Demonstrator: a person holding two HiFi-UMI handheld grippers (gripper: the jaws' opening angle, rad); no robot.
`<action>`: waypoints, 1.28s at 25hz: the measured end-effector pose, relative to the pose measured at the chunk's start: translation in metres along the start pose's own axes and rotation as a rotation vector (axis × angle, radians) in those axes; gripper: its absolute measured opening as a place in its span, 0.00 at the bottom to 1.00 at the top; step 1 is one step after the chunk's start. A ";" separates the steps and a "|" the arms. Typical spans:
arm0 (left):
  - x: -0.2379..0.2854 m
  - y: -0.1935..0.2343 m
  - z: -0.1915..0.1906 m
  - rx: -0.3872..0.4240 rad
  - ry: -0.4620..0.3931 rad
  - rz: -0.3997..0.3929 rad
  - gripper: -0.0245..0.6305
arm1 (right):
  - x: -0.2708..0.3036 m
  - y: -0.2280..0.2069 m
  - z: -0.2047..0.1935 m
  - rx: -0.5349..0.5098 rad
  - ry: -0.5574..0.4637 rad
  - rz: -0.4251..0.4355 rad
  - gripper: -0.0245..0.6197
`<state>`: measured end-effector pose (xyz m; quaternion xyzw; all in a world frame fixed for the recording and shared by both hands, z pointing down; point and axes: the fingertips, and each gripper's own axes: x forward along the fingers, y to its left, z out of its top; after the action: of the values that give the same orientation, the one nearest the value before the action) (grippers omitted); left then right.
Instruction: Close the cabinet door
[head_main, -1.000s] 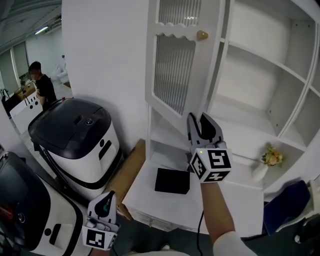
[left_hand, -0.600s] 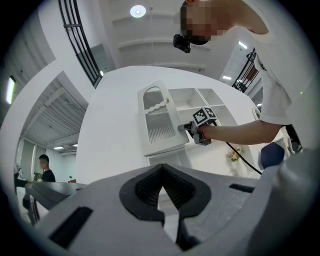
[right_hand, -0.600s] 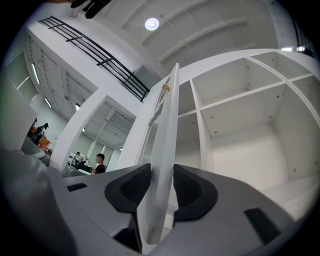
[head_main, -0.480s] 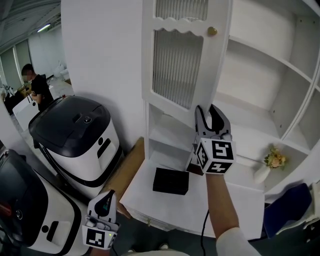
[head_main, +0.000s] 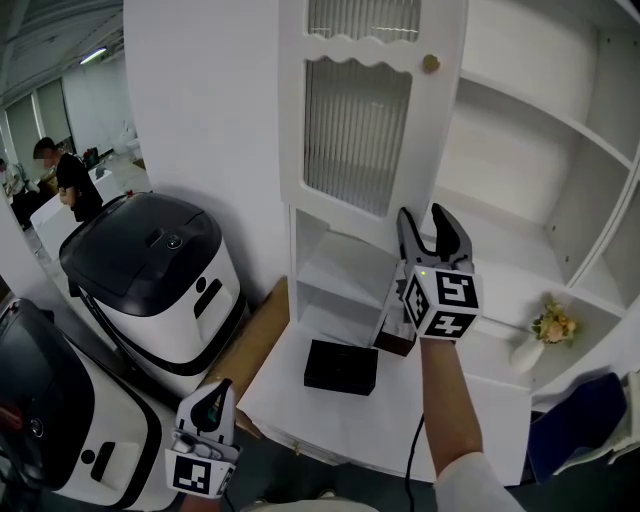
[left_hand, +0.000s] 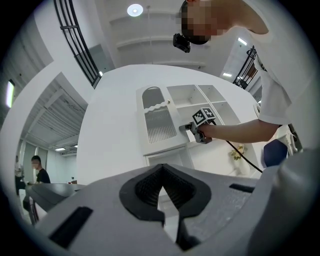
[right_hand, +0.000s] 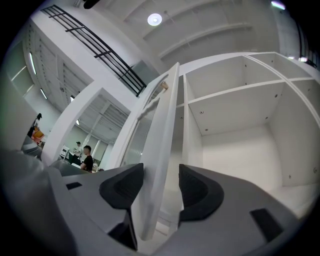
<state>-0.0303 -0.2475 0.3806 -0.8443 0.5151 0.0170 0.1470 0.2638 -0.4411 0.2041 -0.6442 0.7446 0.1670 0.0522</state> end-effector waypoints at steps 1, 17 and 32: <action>0.001 0.000 0.000 0.002 0.001 0.000 0.04 | 0.001 -0.001 0.000 0.000 0.002 0.000 0.38; 0.005 0.000 -0.004 -0.018 0.018 0.028 0.04 | 0.024 -0.019 -0.012 0.023 0.025 -0.008 0.39; -0.005 0.001 -0.008 -0.023 0.037 0.061 0.04 | 0.040 -0.030 -0.020 0.027 0.042 -0.031 0.39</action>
<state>-0.0347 -0.2457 0.3888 -0.8301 0.5428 0.0121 0.1271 0.2888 -0.4886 0.2056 -0.6581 0.7378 0.1425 0.0478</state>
